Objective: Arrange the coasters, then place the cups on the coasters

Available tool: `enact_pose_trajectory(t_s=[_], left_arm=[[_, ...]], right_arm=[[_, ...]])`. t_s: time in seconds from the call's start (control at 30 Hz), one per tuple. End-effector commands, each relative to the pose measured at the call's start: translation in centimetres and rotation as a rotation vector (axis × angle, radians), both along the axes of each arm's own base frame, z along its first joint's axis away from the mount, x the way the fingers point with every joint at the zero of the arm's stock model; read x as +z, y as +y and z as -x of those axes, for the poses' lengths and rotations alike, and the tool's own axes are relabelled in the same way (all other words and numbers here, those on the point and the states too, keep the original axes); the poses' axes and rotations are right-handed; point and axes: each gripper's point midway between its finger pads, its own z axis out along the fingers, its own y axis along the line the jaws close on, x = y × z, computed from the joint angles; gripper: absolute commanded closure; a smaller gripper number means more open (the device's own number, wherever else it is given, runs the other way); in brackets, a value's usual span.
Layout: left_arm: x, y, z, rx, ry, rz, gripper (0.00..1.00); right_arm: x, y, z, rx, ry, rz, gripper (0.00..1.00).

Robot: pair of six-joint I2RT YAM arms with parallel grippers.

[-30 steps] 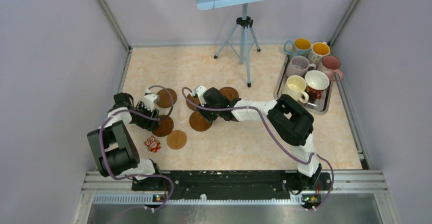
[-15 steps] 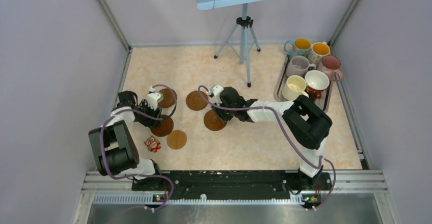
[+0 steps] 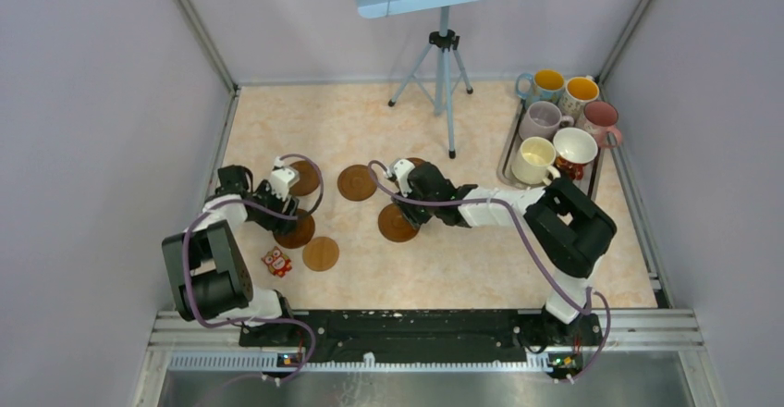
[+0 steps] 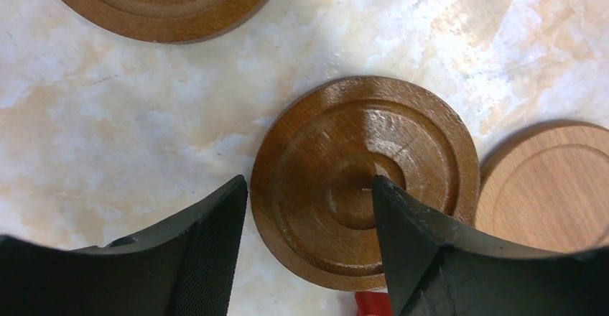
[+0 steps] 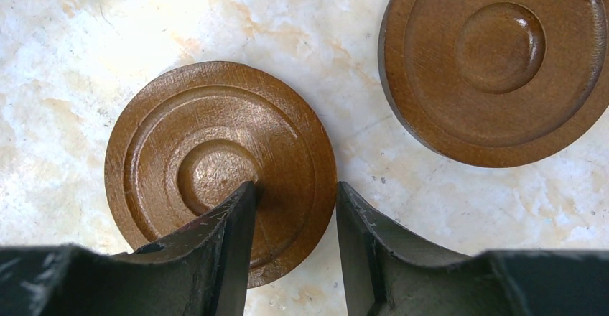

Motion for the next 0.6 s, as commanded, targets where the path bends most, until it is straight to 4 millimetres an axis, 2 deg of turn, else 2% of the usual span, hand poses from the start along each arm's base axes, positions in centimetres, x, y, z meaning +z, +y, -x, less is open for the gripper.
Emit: enact_pose_trajectory(t_s=[0.0, 0.13, 0.23, 0.4, 0.57], left_arm=[[2.1, -0.8, 0.4, -0.018, 0.005, 0.032, 0.28], [5.0, -1.9, 0.5, -0.098, -0.056, 0.046, 0.23], [5.9, -3.0, 1.4, -0.197, -0.095, 0.027, 0.22], [4.9, -5.8, 3.6, -0.383, -0.116, -0.026, 0.21], [3.5, -9.0, 4.6, -0.501, -0.092, -0.062, 0.21]], right_arm=[[-2.7, -3.4, 2.0, 0.01, 0.102, 0.164, 0.57], [-2.0, -3.3, 0.6, -0.015, 0.101, 0.153, 0.57], [-2.4, -3.7, 0.3, -0.028, 0.114, 0.164, 0.57], [-2.4, -3.8, 0.2, -0.032, 0.116, 0.165, 0.57], [-2.3, -3.7, -0.3, -0.038, 0.131, 0.146, 0.57]])
